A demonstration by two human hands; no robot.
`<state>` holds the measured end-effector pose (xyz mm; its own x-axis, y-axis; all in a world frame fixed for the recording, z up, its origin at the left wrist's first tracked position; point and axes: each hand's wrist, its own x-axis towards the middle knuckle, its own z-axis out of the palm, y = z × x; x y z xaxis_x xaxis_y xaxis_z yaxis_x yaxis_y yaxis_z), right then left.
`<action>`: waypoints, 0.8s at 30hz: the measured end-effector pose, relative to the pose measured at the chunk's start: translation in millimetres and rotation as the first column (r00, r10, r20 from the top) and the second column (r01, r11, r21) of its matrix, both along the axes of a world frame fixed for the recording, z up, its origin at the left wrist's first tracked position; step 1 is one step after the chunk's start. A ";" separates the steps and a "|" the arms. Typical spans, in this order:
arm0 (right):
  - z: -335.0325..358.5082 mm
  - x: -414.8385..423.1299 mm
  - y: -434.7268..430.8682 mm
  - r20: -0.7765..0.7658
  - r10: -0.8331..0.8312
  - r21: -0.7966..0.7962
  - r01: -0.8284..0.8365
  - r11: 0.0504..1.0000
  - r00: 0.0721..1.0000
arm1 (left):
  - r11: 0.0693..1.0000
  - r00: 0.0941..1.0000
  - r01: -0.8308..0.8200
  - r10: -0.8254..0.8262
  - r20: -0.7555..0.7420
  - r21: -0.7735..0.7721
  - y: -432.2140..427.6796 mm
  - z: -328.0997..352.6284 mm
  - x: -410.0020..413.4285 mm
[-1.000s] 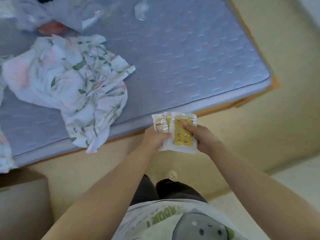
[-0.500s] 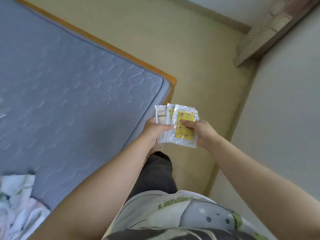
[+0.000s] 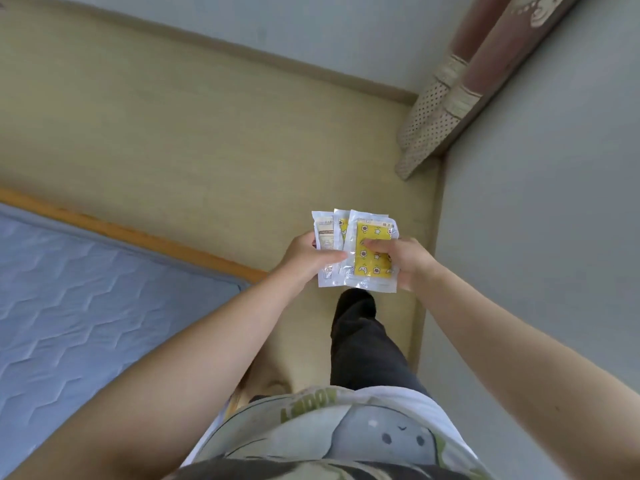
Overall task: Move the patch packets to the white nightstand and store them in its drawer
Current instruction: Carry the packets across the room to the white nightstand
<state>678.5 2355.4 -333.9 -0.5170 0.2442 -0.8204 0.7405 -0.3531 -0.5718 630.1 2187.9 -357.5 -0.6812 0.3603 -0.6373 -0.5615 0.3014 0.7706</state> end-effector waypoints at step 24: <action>-13.8 -581.0 -135.3 0.053 0.779 0.173 -0.774 0.609 0.624 | 0.703 0.695 -0.709 0.684 0.222 0.056 -138.6 -17.1 -446.9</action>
<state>97.5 2220.1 -347.7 -0.5957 -0.1320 -0.7922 0.6774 0.4474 -0.5839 183.2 2049.3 -374.6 -0.6539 -0.0876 -0.7515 -0.6948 -0.3235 0.6423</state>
